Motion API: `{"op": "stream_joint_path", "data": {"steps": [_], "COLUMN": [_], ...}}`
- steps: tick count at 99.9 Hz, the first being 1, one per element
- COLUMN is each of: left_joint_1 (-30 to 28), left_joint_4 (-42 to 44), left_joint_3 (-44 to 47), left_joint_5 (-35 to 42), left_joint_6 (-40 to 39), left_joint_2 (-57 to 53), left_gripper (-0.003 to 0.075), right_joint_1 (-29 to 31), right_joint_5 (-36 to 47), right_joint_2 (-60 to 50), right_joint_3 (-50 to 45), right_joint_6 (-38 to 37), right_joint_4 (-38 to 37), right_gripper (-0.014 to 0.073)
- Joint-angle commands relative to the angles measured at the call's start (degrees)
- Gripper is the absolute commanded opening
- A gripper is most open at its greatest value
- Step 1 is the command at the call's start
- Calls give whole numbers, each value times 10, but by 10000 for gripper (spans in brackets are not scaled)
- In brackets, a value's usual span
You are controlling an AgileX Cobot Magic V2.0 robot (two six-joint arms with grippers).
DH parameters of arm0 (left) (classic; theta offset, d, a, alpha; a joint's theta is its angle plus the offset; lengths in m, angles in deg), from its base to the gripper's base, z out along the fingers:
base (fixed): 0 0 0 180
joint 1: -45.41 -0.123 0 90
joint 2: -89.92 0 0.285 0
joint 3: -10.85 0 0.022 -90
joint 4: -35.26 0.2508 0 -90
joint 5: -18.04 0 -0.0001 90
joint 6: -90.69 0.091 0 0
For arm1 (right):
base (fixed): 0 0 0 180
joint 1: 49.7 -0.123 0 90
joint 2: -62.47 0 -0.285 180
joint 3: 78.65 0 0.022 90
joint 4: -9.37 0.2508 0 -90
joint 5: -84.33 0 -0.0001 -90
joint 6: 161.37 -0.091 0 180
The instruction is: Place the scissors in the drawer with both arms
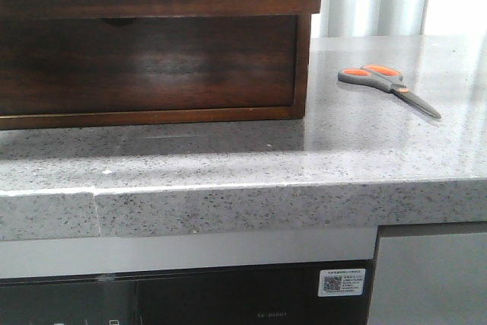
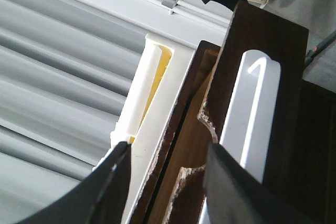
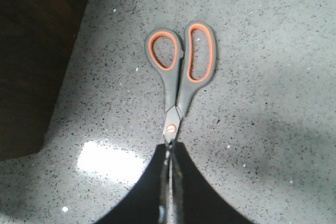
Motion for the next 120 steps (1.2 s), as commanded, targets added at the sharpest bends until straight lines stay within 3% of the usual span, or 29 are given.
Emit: {"op": "stream_joint_path", "data": {"steps": [1, 48, 69, 94, 120], "left_joint_1": [6, 6, 6, 6, 6], "left_joint_4": [-33, -27, -39, -40, -40], "left_joint_3": [-14, 22, 36, 36, 41], "left_joint_5": [29, 35, 35, -63, -142], "left_joint_6": [-8, -25, -138, -312, -446], "left_joint_2": [0, -47, -121, -207, -251], "left_gripper": [302, 302, 248, -18, -19], "right_joint_1": [-4, -15, -15, -15, -15], "right_joint_5": [21, 36, 58, 77, 158], "right_joint_2": [-34, -143, -211, -307, -453], "right_joint_3": [14, 14, 12, 12, -101], "right_joint_6": [8, 8, 9, 17, 29], "right_joint_4": [7, 8, 10, 11, 11], "right_gripper": [-66, -66, -66, -66, -66]}}
